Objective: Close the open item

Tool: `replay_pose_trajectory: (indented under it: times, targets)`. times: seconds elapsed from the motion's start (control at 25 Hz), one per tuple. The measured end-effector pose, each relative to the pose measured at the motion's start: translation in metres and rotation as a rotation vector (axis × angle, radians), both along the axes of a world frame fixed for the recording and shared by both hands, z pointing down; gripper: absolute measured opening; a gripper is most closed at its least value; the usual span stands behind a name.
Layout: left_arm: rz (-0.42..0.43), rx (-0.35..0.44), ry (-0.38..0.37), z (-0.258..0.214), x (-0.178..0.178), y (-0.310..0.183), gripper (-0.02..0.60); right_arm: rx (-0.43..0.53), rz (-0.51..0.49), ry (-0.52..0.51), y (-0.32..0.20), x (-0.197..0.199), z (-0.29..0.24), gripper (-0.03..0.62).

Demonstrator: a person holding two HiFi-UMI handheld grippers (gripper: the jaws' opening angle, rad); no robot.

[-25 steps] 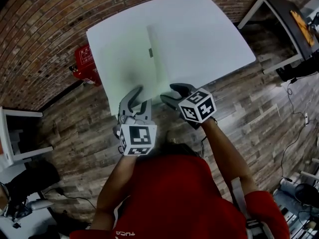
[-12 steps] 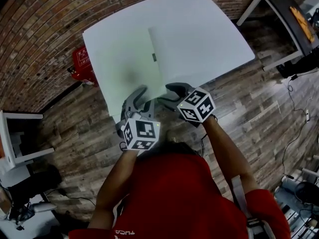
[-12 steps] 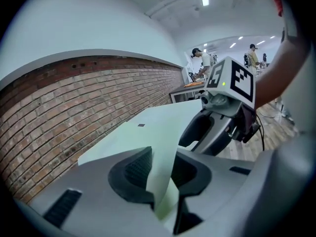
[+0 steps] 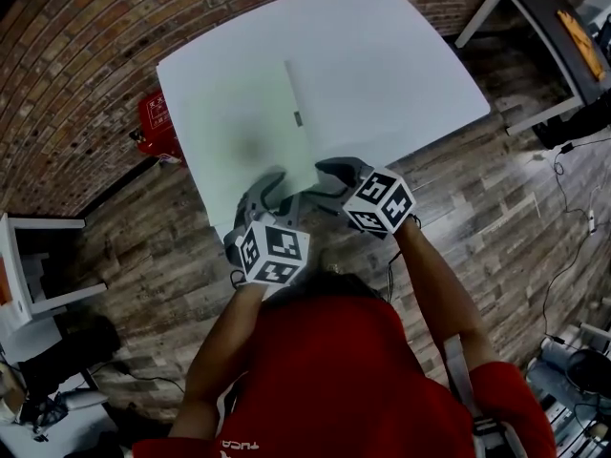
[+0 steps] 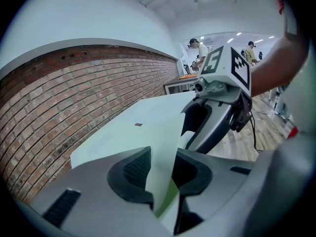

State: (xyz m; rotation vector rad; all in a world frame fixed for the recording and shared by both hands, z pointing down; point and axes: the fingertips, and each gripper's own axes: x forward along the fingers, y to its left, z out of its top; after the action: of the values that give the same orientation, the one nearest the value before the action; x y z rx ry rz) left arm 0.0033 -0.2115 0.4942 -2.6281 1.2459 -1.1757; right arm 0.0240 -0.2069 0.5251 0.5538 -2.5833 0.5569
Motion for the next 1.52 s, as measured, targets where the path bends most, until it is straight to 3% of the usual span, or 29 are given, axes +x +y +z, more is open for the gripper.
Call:
replay_pose_trajectory:
  times: [0.4,0.64,0.8,0.96,1.08,1.32,1.52]
  targets:
    - [0.018,-0.085,0.004,0.011,0.002,-0.004,0.114,0.016,-0.109,0.007,-0.002,0.002,-0.001,0.255]
    - [0.017,-0.080,-0.014,0.013,0.006,-0.005,0.114,-0.055,-0.155,-0.037,-0.004,0.011,-0.005,0.255]
    - [0.018,-0.076,-0.025,0.013,0.007,-0.005,0.114,-0.103,-0.059,-0.133,-0.027,0.031,-0.022,0.255]
    - [0.021,-0.081,-0.034,0.013,0.007,-0.005,0.114,-0.122,0.184,-0.192,-0.077,0.044,-0.033,0.255]
    - [0.027,-0.083,-0.044,0.012,0.007,-0.005,0.114,-0.152,0.314,-0.175,-0.108,0.040,-0.029,0.255]
    - [0.032,-0.085,-0.055,0.012,0.008,-0.004,0.115,-0.125,0.362,0.005,-0.142,0.021,-0.011,0.255]
    - [0.040,-0.087,-0.061,0.012,0.007,-0.005,0.117,-0.121,0.347,0.090,-0.154,0.010,0.000,0.255]
